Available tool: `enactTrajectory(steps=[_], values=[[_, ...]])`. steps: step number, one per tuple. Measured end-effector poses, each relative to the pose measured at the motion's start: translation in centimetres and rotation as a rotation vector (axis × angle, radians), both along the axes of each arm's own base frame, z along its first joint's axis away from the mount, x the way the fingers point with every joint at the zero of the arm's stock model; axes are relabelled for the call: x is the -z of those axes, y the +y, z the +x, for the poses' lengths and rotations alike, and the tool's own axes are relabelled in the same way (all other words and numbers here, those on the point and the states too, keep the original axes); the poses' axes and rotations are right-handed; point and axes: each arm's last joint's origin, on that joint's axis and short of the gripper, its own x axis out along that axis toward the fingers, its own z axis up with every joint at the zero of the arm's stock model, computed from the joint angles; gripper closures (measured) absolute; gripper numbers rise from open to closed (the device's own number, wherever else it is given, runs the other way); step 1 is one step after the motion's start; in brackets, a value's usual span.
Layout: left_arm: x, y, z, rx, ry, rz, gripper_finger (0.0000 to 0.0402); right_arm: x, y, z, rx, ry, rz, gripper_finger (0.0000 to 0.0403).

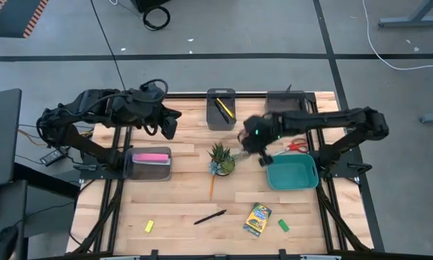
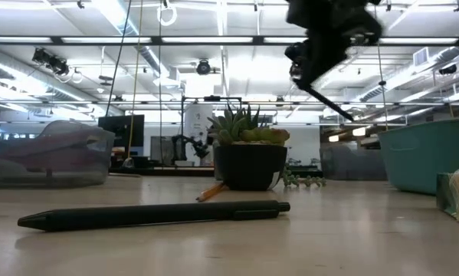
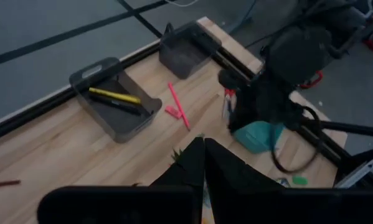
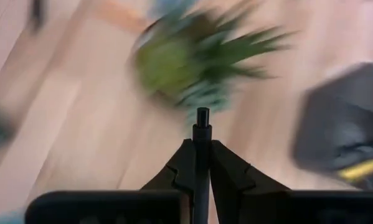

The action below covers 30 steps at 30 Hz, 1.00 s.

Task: Sort crayons/erasers/pens/pencils in bins
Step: Put the top black pen into the left black bin

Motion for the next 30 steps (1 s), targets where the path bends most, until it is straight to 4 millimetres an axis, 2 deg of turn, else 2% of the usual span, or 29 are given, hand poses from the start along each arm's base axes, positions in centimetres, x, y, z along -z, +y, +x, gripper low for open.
enactTrajectory(steps=[7,10,12,15,19,21,25,30], values=[[-0.3,0.2,0.2,-0.006,-0.033,0.007,0.0387,-3.0,-7.0,2.1,0.411,-0.486,0.251,0.0367],[-0.3,0.2,0.2,-0.006,-0.035,0.007,0.0394,-3.4,-10.6,2.5,0.573,-0.645,0.346,0.0367],[-0.3,0.2,0.2,-0.006,-0.038,0.005,0.0394,-2.9,-12.9,2.5,0.666,-0.694,0.414,0.0367],[-0.3,0.2,0.3,-0.009,-0.042,0.005,0.0388,-0.9,-15.6,2.7,0.754,-0.667,0.504,0.0367],[-0.4,0.2,0.5,-0.008,-0.06,0.006,0.0379,2.3,-17.2,3.4,0.762,-0.563,0.594,0.0366],[-0.5,0.2,0.5,-0.008,-0.066,0.005,0.0381,3.3,-17.6,3.6,0.775,-0.54,0.599,0.0362],[-0.6,0.2,0.6,-0.008,-0.076,0.005,0.0392,4.1,-18.3,3.7,0.791,-0.536,0.556,0.036],[-0.6,0.2,0.6,-0.008,-0.077,0.005,0.0392,3.9,-19.1,3.2,0.811,-0.557,0.533,0.0358]])
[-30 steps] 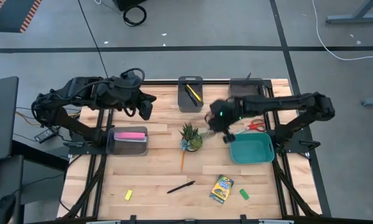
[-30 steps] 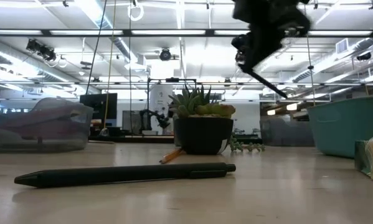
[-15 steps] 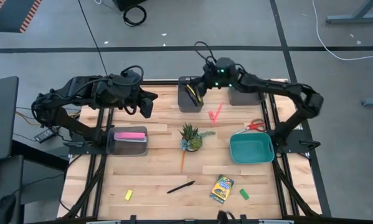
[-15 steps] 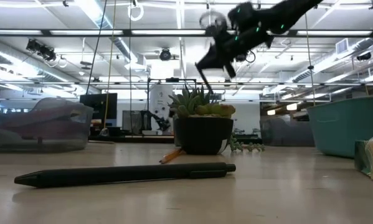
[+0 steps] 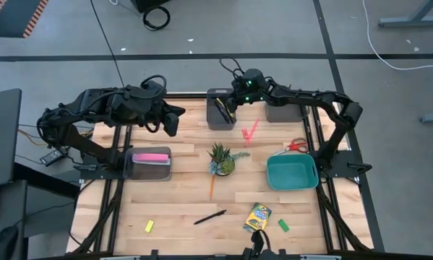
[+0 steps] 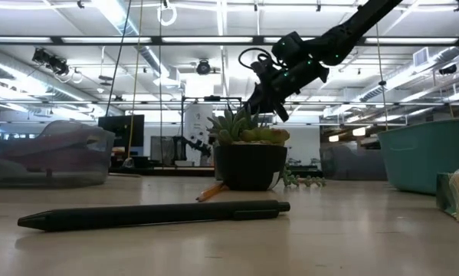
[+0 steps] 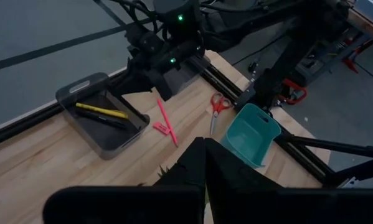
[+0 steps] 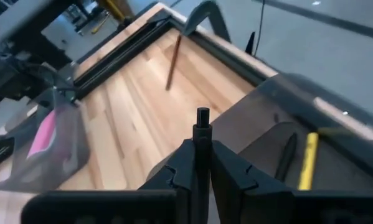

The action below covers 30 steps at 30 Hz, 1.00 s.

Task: Sort crayons/erasers/pens/pencils in bins
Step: Put the top black pen into the left black bin, then adjust the green blue bin

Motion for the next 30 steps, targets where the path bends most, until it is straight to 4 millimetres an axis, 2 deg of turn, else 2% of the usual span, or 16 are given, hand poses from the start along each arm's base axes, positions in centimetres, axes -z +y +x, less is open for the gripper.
enactTrajectory(steps=[6,15,21,24,30], values=[[0.0,0.0,0.0,0.0,0.0,0.0,0.0377,-0.7,-1.2,-0.5,0.056,-0.066,0.0,0.0357],[0.0,0.0,0.0,-0.002,-0.002,0.0,0.0394,-0.4,-1.0,-0.3,0.062,-0.039,-0.02,0.0356],[0.0,0.0,0.0,-0.004,-0.005,-0.004,0.0381,-0.2,-0.9,-0.4,0.067,-0.021,-0.015,0.0352],[0.0,0.0,0.0,-0.006,-0.007,-0.008,0.0376,-0.2,-0.9,-0.4,0.069,-0.015,-0.015,0.033],[0.0,0.0,0.0,-0.006,-0.007,-0.007,0.0388,-0.1,-1.0,-0.5,0.102,-0.01,-0.003,0.0257]])
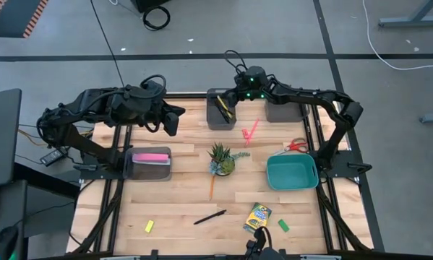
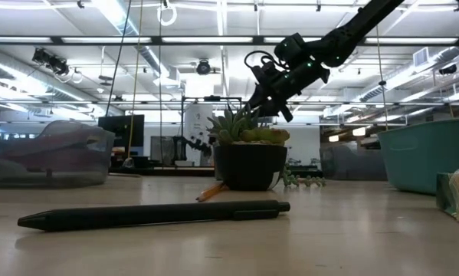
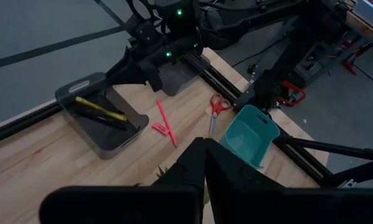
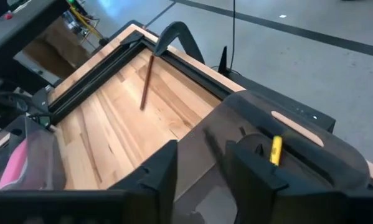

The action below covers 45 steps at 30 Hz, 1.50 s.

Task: Sort crayons/erasers/pens/pencils in bins
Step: Adjust the green blue bin

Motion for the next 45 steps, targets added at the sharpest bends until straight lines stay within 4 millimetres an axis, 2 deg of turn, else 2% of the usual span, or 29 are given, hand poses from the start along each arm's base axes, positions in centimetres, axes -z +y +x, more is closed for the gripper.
enactTrajectory(steps=[4,8,12,15,21,26,30,37,41,45], values=[[0.0,0.0,0.0,0.0,0.0,0.0,0.0392,0.0,0.0,0.0,0.003,-0.002,0.004,0.0226],[0.0,0.0,0.0,0.0,0.0,0.0,0.0384,-0.3,0.1,-0.1,0.009,-0.026,0.047,0.0221],[0.0,0.0,0.0,0.0,0.0,0.0,0.0378,-1.6,0.8,-0.4,-0.084,-0.079,0.072,0.0221],[0.0,0.0,0.0,0.004,0.003,0.006,0.0381,-3.0,2.1,-1.0,-0.182,-0.1,0.117,0.0221],[0.0,0.0,0.0,-0.007,0.004,0.016,0.0392,-5.7,7.5,-3.3,-0.32,0.04,0.201,0.0221],[-0.1,0.0,0.0,0.004,0.005,0.034,0.0385,-5.9,12.9,-5.1,-0.411,0.282,0.277,0.0221],[-0.1,0.0,0.0,0.007,0.01,0.046,0.038,-5.2,16.7,-5.5,-0.5,0.455,0.292,0.0221],[-0.1,0.0,0.0,0.001,0.004,0.034,0.0392,-3.9,22.3,-4.2,-0.623,0.582,0.252,0.0221],[-0.1,-0.2,0.0,0.007,0.002,0.029,0.039,-2.4,25.1,-3.6,-0.69,0.686,0.209,0.0221],[-0.1,-0.4,0.0,0.016,0.001,0.027,0.0382,-0.2,26.9,-3.2,-0.726,0.849,0.108,0.0221]])
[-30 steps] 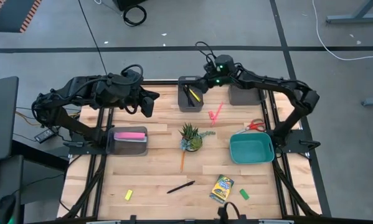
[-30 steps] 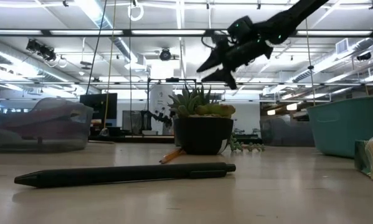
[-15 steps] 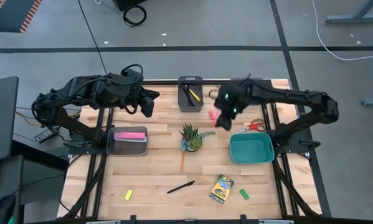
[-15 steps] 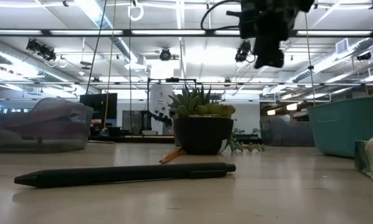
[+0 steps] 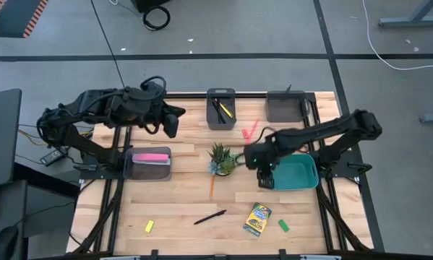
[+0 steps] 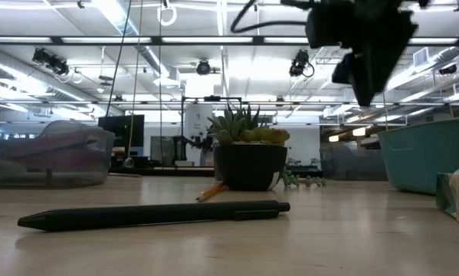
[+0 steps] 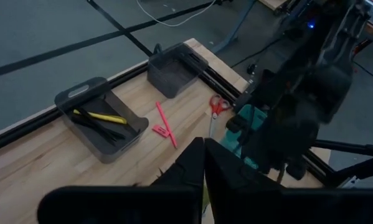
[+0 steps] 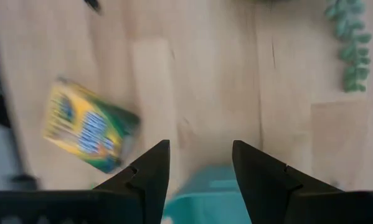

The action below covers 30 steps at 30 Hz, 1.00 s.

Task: Sort crayons/erasers/pens/pencils in bins
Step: Adjust the green blue bin

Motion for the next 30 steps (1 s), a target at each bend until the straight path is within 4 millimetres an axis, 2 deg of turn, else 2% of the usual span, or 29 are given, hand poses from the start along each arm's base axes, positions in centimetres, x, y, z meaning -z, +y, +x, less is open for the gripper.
enactTrajectory(steps=[7,11,22,30], values=[[0.0,0.0,0.0,-0.011,-0.009,-0.02,0.0389,4.7,0.2,0.0,-0.067,0.168,-0.067,0.0221],[0.0,-0.1,0.0,-0.015,-0.016,-0.035,0.0394,5.7,0.1,-0.7,-0.088,0.179,-0.078,0.0222],[0.0,-0.4,0.0,-0.003,-0.014,-0.034,0.0378,3.7,-0.3,-2.7,-0.056,0.097,-0.104,0.0222],[0.0,-0.4,0.0,-0.002,-0.011,-0.031,0.0392,3.3,-1.7,-2.5,0.019,0.051,-0.122,0.0222]])
